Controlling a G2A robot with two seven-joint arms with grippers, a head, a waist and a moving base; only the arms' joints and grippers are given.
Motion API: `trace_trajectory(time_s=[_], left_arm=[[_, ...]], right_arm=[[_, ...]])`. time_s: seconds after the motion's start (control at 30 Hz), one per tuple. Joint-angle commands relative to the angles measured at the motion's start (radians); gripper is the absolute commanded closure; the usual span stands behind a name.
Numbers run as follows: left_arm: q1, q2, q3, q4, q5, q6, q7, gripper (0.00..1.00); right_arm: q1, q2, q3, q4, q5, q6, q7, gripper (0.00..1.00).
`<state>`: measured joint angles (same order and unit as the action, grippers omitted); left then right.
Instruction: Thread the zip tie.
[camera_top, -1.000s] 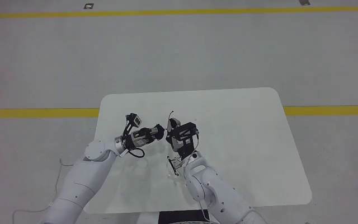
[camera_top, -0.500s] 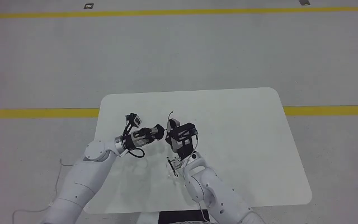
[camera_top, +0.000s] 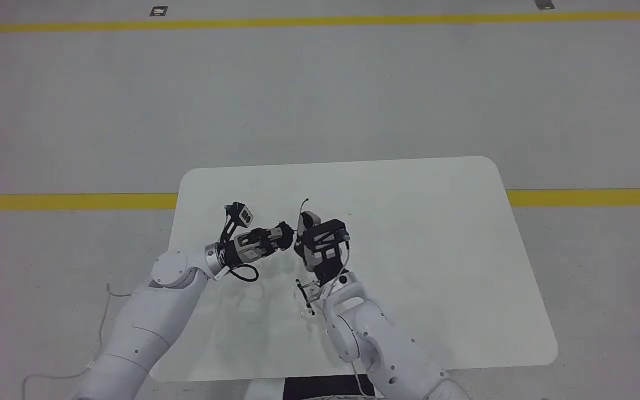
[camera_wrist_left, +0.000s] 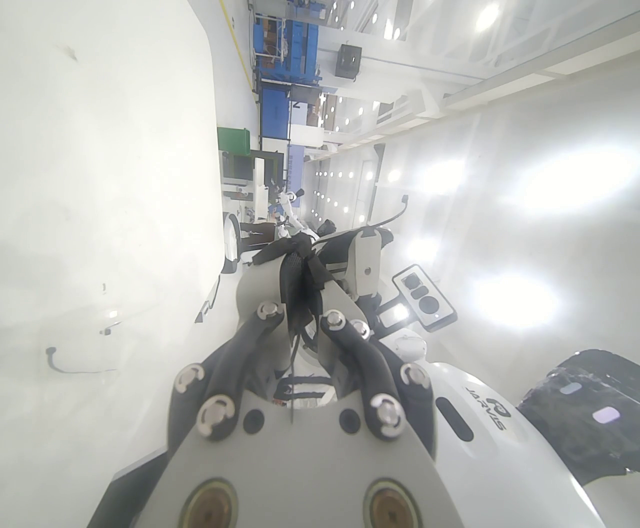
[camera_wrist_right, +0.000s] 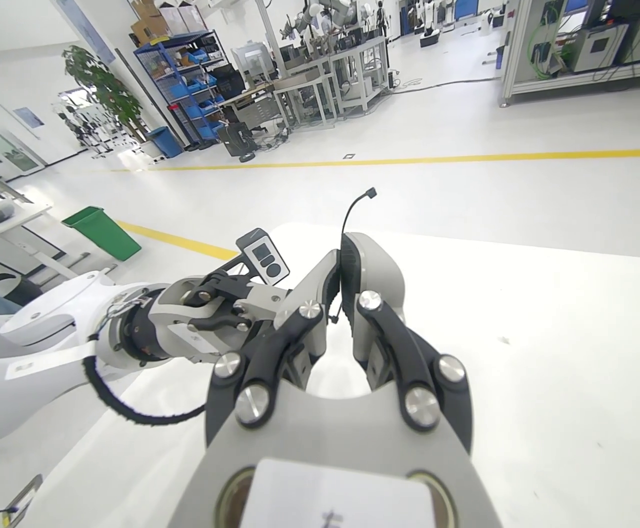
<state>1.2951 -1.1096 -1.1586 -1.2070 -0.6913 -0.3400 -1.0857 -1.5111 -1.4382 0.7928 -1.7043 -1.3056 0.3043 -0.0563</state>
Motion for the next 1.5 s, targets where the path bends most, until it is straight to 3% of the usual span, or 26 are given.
trace_trajectory(time_s=[0.0,0.17,0.8,1.47], left_arm=[[0.000,0.000,0.000,0.000,0.000,0.000,0.000,1.00],[0.000,0.000,0.000,0.000,0.000,0.000,0.000,1.00],[0.000,0.000,0.000,0.000,0.000,0.000,0.000,1.00],[0.000,0.000,0.000,0.000,0.000,0.000,0.000,1.00]], right_arm=[[0.000,-0.002,-0.005,-0.003,-0.010,0.010,0.007,1.00],[-0.003,-0.008,-0.012,-0.008,-0.028,0.036,0.016,1.00],[-0.037,-0.041,0.015,-0.029,-0.112,0.036,0.050,1.00],[-0.063,-0.060,0.055,-0.039,-0.114,0.036,0.004,1.00]])
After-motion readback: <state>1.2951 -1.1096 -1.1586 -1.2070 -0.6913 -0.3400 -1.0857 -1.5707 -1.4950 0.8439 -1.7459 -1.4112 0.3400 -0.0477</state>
